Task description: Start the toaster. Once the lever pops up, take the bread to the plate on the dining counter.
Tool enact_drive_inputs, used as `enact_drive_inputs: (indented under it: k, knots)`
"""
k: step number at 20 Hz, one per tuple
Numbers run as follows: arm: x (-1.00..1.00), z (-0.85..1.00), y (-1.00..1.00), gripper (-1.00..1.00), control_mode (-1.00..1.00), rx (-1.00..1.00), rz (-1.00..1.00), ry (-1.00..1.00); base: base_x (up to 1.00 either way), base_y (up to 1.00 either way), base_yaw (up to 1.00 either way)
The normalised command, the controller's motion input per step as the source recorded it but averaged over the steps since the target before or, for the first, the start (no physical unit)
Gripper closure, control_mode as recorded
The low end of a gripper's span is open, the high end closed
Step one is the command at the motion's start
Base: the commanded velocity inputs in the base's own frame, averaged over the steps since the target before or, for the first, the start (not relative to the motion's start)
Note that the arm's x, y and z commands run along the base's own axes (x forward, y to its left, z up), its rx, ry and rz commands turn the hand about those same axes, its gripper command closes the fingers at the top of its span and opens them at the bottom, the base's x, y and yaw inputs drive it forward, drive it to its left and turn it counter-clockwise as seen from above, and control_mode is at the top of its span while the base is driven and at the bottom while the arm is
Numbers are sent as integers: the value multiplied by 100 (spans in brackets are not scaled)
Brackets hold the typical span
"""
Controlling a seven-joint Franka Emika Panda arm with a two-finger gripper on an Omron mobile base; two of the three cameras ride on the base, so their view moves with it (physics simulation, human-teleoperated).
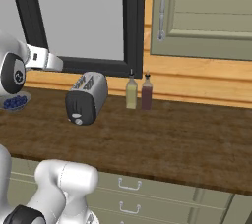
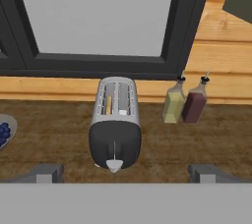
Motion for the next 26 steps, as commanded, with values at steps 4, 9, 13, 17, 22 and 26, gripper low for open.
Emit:
enact_drive_inputs:
  k: [4, 9, 13, 17, 22, 26]
  knots:
    - [0, 0, 0, -100, -100, 0, 0, 0, 0, 0, 0]
    - [0, 0, 0, -100, -100, 0, 0, 0, 0, 0, 0]
    - [0, 0, 0, -100, -100, 0, 0, 0, 0, 0, 0]
    - [0, 0, 0, -100, -100, 0, 0, 0, 0, 0, 0]
    - [0, 0, 0, -100, -100, 0, 0, 0, 0, 0, 0]
    - [0, 0, 0, -100, -100, 0, 0, 0, 0, 0, 0]
